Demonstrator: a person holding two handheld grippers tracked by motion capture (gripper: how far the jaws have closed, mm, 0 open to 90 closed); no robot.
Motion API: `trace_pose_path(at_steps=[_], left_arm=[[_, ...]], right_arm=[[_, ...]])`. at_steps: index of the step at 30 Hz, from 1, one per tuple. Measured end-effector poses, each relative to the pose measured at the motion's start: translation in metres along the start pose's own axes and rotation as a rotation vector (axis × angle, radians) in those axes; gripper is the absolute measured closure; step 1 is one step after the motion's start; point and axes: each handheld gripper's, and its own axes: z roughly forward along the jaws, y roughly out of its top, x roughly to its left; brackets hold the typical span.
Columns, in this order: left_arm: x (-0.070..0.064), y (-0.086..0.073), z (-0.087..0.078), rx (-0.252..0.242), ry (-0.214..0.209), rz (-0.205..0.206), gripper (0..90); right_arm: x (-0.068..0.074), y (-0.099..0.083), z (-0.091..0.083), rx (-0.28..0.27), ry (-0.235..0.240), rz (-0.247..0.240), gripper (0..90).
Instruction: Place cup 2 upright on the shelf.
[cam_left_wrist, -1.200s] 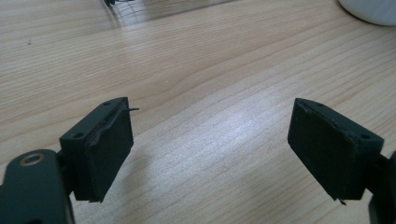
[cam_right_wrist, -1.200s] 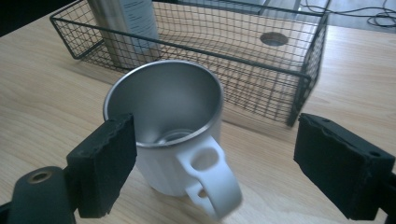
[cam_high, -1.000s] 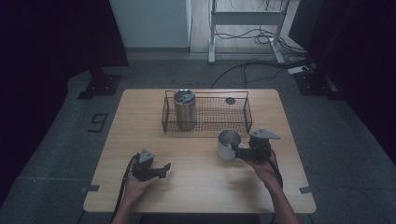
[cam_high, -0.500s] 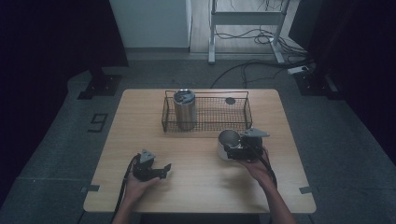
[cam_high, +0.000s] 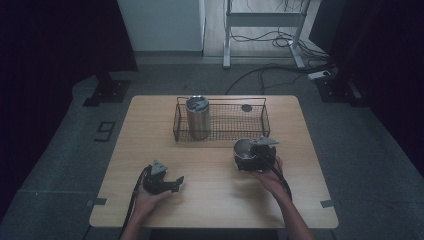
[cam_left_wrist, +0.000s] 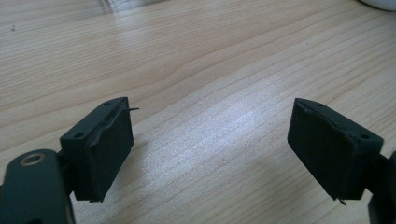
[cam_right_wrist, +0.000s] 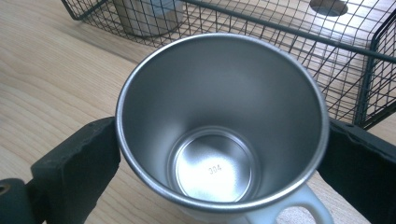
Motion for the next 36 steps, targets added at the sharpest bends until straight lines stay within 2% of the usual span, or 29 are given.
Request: trace_pose_path(at_steps=[8,13,18,30,36], left_arm=[[0.0004,-0.0006,0.0008,0.004,-0.001,0.002,14.6],[0.0007,-0.0006,0.0006,0.005,-0.002,0.003,14.6],[0.0017,-0.0008,0.0004,0.003,0.000,0.000,14.6],[0.0016,-0.0009,0.0003,0.006,-0.004,0.003,14.7],[0.0017,-0.0008,0.0005,0.008,-0.014,0.000,14.7]], right_arm=[[-0.0002,0.0006,0.0066,0.008,-0.011,0.005,3.5],[0.0017,0.0003,0.0093,0.006,-0.019,-0.023,5.7],[0.0013,0.0005,0.0088,0.010,-0.019,-0.044,6.4],[0.0014,0.0010,0.0088,0.012,-0.022,-0.038,6.7],[0.0013,0.0012,0.0078,0.016,-0.016,-0.053,6.7]])
